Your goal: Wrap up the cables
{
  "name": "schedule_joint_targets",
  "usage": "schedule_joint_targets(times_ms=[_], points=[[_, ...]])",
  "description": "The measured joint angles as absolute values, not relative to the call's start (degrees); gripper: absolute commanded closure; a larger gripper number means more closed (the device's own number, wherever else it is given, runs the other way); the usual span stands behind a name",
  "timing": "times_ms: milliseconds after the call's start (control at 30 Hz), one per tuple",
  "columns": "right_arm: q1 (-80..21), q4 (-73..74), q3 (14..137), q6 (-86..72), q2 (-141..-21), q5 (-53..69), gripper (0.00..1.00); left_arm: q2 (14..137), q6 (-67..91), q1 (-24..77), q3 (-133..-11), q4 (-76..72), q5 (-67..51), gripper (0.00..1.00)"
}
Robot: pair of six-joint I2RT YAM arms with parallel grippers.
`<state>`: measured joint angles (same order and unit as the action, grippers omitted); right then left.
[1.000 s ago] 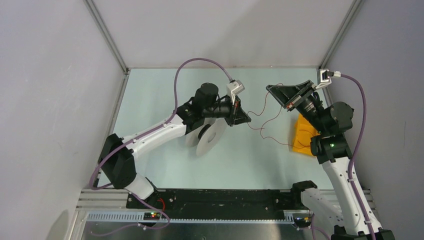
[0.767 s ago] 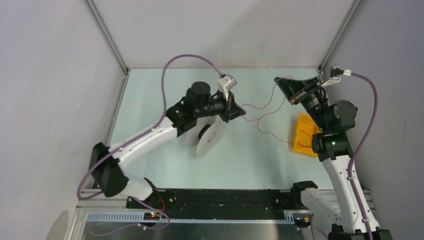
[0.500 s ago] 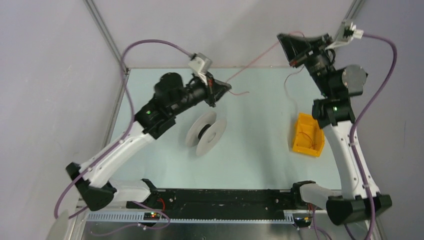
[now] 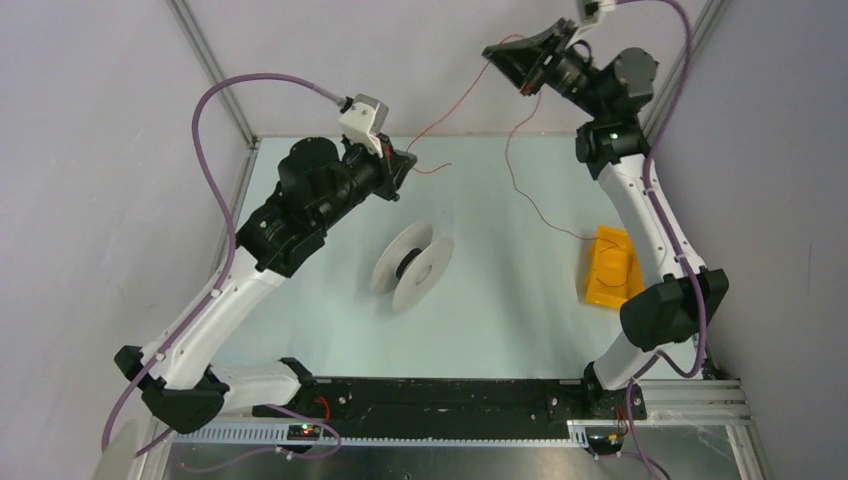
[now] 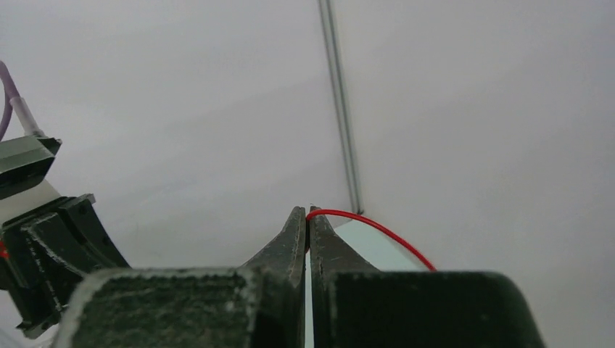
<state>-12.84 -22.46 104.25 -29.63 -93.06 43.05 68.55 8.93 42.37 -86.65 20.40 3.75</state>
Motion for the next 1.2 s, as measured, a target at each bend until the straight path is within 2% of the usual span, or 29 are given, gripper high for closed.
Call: schedule_joint_targets(times_ms=[33,100,133,300,433,633,733,833,933,1100,1167,1200], points=[[-13.43,-21.21,104.99,-29.28,-94.21,43.42,0.98,68.45,9.10,41.52,-86.00,21.21,3.60,1.00],[-14.41,-19.25,103.20,-28.80,-94.80,43.77,0.88,67.94,9.74,39.68,-84.25,23.68,2.79,1.00],[-14.85,-18.70,100.84,-28.77,-94.30,43.57,0.80,67.53,10.09,38.92,-83.15,25.10,2.31,1.00],[-14.59,-10.87,82.13,-28.49,-89.06,36.60,0.59,64.47,10.00,37.78,-76.75,31.18,0.43,1.00],[-12.56,2.00,75.16,-26.72,-87.94,34.39,0.53,62.85,8.97,37.78,-72.55,35.62,-1.58,1.00],[-13.37,20.36,73.91,-18.65,-86.80,36.62,0.43,63.13,5.98,37.78,-71.99,39.83,-3.42,1.00],[-15.86,23.33,73.89,-14.83,-84.07,38.48,0.41,63.13,4.16,37.78,-71.92,41.36,-3.40,1.00],[-18.55,20.05,73.14,-12.16,-81.03,40.38,0.37,63.13,2.90,37.78,-71.61,41.93,-3.46,1.00],[-21.71,10.22,70.22,-10.37,-78.50,43.75,0.36,63.16,2.22,37.78,-71.55,42.81,-4.25,1.00],[-27.07,-5.56,69.19,-9.98,-80.75,51.59,0.33,64.25,1.93,37.78,-71.55,42.94,-6.90,1.00],[-28.99,-11.11,69.17,-9.98,-82.78,54.65,0.35,64.69,1.93,37.78,-71.55,43.03,-7.62,1.00],[-29.74,-12.91,69.17,-9.98,-83.66,55.55,0.39,64.95,1.93,37.78,-71.55,43.05,-7.99,1.00]])
